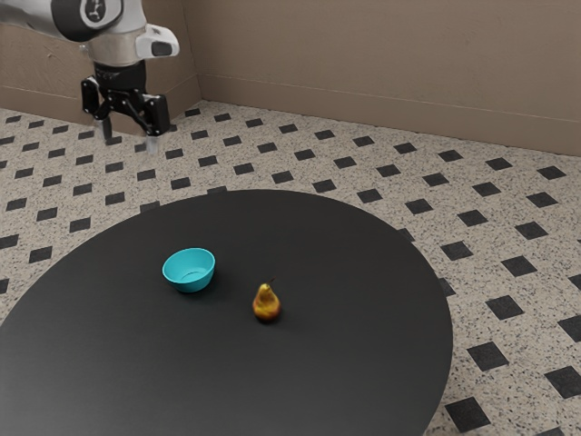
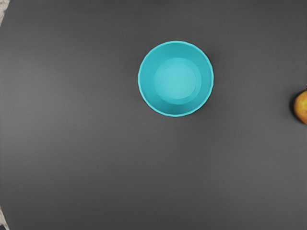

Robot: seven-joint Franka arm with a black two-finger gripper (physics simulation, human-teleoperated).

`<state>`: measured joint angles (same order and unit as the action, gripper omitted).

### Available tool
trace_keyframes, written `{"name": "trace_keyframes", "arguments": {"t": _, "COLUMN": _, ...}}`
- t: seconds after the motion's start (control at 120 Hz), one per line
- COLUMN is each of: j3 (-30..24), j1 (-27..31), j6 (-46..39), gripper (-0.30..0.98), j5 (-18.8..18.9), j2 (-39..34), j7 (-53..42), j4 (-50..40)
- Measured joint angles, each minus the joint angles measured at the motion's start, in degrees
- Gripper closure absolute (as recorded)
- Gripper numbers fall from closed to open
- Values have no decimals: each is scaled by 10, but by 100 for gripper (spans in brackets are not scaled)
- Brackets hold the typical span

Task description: Place the pear in the bowl.

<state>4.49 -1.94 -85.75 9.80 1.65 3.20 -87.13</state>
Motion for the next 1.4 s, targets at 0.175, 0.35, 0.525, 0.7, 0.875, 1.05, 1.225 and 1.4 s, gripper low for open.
{"name": "trace_keyframes", "arguments": {"t": 0.175, "j3": -3, "j1": 3, "j6": -42, "gripper": 0, "j5": -8, "j2": -4, "j7": 9, "j4": -17}}
{"name": "trace_keyframes", "arguments": {"t": 0.35, "j3": -13, "j1": 8, "j6": -102, "gripper": 0, "j5": -18, "j2": -10, "j7": 22, "j4": -114}}
{"name": "trace_keyframes", "arguments": {"t": 0.525, "j3": -19, "j1": 7, "j6": -199, "gripper": 0, "j5": -79, "j2": 4, "j7": 37, "j4": -224}}
{"name": "trace_keyframes", "arguments": {"t": 0.7, "j3": -22, "j1": -26, "j6": -285, "gripper": 0, "j5": -140, "j2": 53, "j7": 43, "j4": -260}}
{"name": "trace_keyframes", "arguments": {"t": 0.875, "j3": -43, "j1": -31, "j6": -358, "gripper": 0, "j5": -168, "j2": 88, "j7": 37, "j4": -296}}
{"name": "trace_keyframes", "arguments": {"t": 1.05, "j3": -55, "j1": -38, "j6": -416, "gripper": 0, "j5": -181, "j2": 117, "j7": 25, "j4": -309}}
{"name": "trace_keyframes", "arguments": {"t": 1.225, "j3": -67, "j1": -40, "j6": -463, "gripper": 0, "j5": -183, "j2": 139, "j7": 6, "j4": -310}}
{"name": "trace_keyframes", "arguments": {"t": 1.4, "j3": -69, "j1": -42, "j6": -496, "gripper": 0, "j5": -181, "j2": 147, "j7": -16, "j4": -314}}
